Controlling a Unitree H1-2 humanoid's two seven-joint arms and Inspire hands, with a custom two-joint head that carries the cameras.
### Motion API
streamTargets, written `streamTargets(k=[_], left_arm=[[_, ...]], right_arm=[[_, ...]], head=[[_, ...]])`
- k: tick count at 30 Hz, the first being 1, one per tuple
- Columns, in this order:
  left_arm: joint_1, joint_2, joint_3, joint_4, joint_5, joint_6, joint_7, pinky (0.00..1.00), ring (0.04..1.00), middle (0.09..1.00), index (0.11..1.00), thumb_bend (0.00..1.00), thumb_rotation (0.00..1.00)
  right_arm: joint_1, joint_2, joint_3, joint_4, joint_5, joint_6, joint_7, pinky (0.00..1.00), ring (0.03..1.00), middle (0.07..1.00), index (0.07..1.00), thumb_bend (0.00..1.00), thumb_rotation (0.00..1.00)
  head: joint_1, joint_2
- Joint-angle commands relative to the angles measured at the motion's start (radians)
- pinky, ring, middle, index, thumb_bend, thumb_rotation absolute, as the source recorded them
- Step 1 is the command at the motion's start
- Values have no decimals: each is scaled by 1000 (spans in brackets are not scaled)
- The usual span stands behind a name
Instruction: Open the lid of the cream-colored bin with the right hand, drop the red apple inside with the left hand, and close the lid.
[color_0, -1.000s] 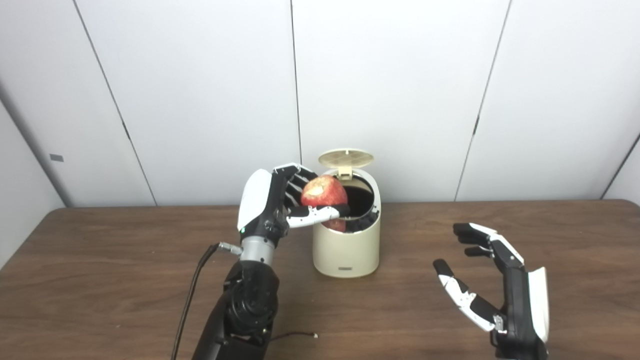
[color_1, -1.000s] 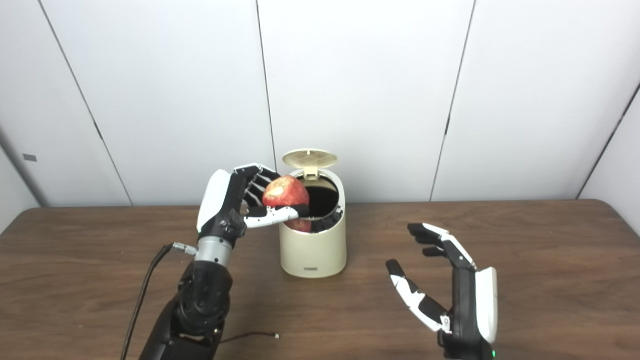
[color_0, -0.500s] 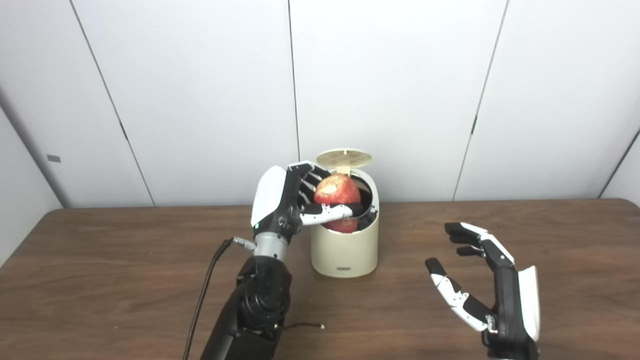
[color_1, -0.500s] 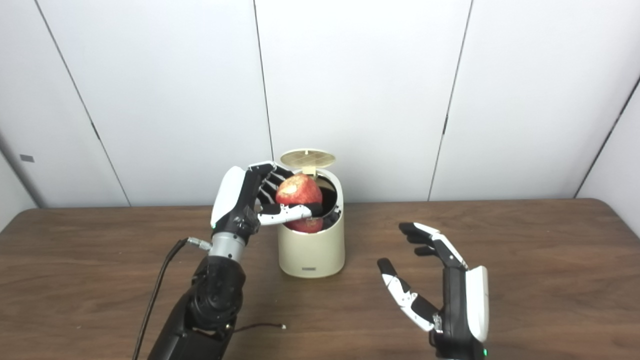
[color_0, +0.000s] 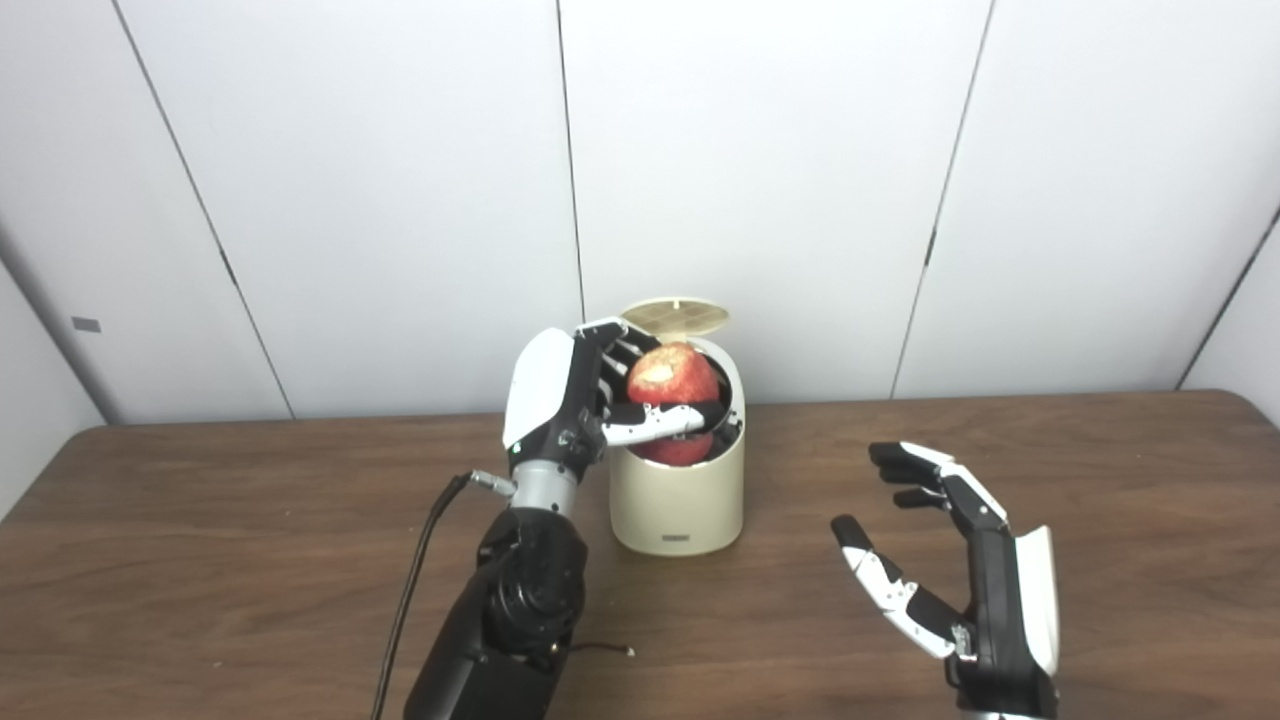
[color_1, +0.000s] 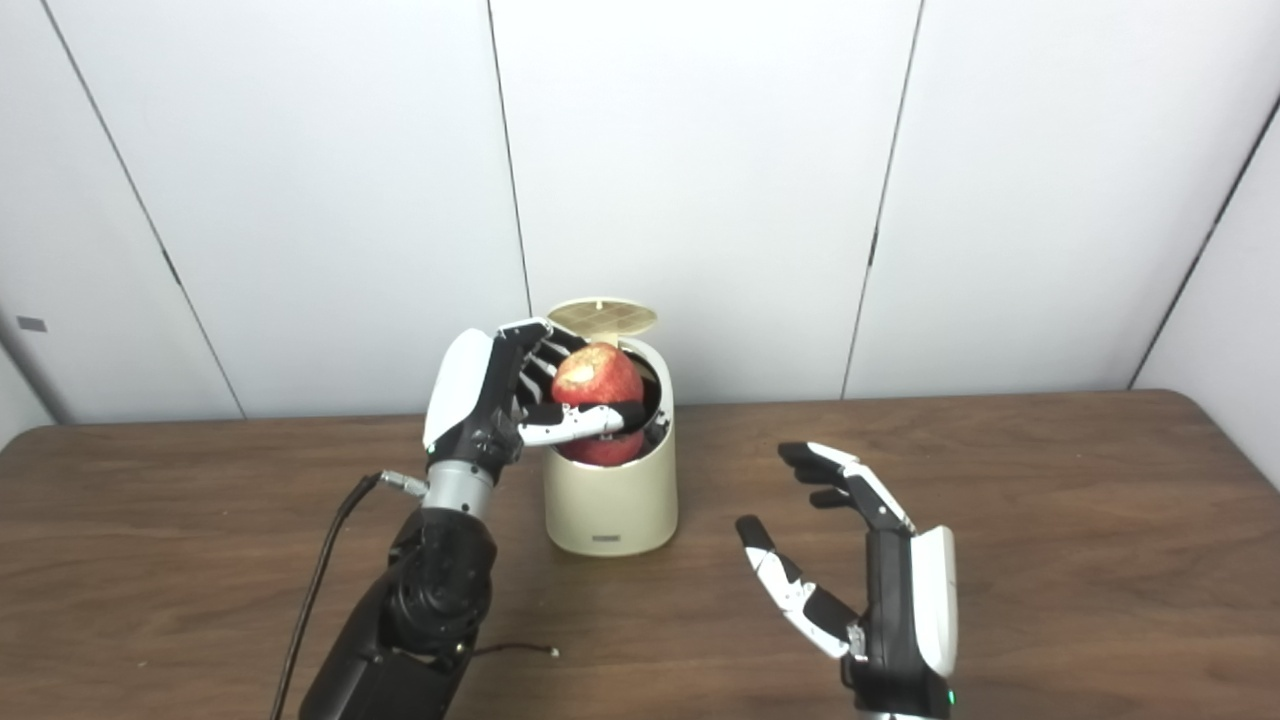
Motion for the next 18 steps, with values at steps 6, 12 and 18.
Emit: streamTargets(k=[6, 12, 18], left_arm=[[-76, -17, 1, 20, -4, -73, 54, 303, 383, 493, 521, 500, 0], [-78, -7, -9, 25, 16, -66, 57, 344, 421, 495, 515, 512, 0], [-74, 10, -24, 24, 36, -62, 52, 502, 595, 607, 588, 948, 123]], right_arm=[[-12, 3, 3, -18, -13, -36, -19, 574, 662, 682, 671, 270, 290], [-6, 8, 4, -30, -12, -24, -10, 580, 667, 684, 674, 266, 285], [-7, 4, 4, -25, -19, -33, -15, 578, 666, 681, 672, 269, 275]], head=[[-1, 3], [1, 6], [3, 6]])
